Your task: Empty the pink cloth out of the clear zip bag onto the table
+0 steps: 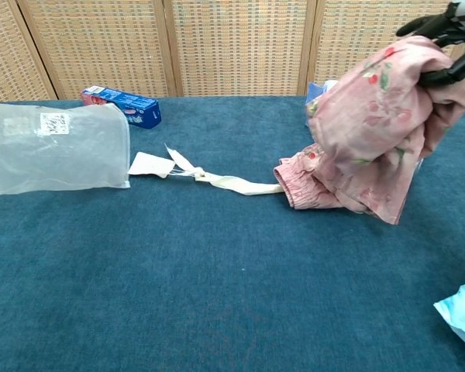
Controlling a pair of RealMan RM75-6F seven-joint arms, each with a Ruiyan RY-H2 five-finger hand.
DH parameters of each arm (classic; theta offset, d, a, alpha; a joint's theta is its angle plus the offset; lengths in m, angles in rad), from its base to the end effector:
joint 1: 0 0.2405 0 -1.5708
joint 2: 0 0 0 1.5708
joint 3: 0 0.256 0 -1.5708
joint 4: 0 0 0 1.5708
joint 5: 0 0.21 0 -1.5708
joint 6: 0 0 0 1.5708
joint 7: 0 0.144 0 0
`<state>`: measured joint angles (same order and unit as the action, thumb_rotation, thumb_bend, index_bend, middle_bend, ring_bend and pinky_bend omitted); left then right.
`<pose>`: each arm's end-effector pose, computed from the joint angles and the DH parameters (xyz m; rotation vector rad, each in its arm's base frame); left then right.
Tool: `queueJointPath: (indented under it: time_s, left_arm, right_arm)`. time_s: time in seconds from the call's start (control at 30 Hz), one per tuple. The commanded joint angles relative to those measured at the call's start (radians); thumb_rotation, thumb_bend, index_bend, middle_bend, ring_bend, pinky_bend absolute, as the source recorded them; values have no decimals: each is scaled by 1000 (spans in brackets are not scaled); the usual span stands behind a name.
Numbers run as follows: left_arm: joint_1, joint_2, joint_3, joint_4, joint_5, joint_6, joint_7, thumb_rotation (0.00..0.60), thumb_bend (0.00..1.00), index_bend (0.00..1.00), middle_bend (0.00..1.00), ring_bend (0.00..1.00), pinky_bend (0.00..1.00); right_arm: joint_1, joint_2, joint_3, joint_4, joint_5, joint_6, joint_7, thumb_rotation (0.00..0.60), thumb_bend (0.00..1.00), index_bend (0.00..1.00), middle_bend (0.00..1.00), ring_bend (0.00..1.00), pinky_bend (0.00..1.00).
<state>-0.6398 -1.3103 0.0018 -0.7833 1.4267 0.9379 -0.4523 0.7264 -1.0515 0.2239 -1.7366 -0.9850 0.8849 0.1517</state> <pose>-0.3419 0.3973 0.1733 -1.6257 -0.8254 -0.7011 -0.1714 -0.3646 0.1308 1.5608 -1.3215 1.0936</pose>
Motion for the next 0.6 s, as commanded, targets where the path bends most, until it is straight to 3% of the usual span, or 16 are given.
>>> queueJointPath:
  time_s: [0.03,0.1,0.13,0.17,0.2,0.27,0.33,0.43,0.6]
  left_arm:
    - [10,-3,-3,19,-3,-6,-12,600,510,579,0,0,0]
    - [13,0,-3,14,-8,-25,-15,600,340,193,0,0,0]
    - [14,2,-3,11,-9,-30,-14,600,260,76,0,0,0]
    - [14,6,-3,3,-13,-40,-11,600,163,1,0,0,0]
    - [17,20,-5,-19,-23,-54,-3,600,122,0,0,0,0]
    - [30,50,-22,-75,-46,-44,8,600,101,0,0,0,0]
    - [96,122,-61,-193,-111,40,27,600,95,0,0,0,0]
    - [165,208,-81,-360,-165,123,109,600,95,0,0,0,0]
    - [283,282,-84,-556,-210,288,226,600,93,0,0,0,0]
  right_arm:
    - [-12,1,-4,10,-9,-5,11,600,844,682,0,0,0]
    - [-22,1,-6,13,-30,1,17,600,586,510,0,0,0]
    - [-24,1,-7,13,-35,3,18,600,329,308,0,0,0]
    - [-29,2,-10,11,-46,7,18,600,142,153,0,0,0]
    - [-37,8,-17,5,-65,13,13,600,20,33,0,0,0]
    - [-54,27,-31,-13,-96,33,-9,600,0,0,0,0,0]
    - [-130,49,-59,-13,-219,202,-74,600,0,0,0,0,0]
    - [-216,36,-105,50,-368,349,-46,600,0,0,0,0,0]
    - [-334,18,-163,156,-492,523,16,600,0,0,0,0,0]
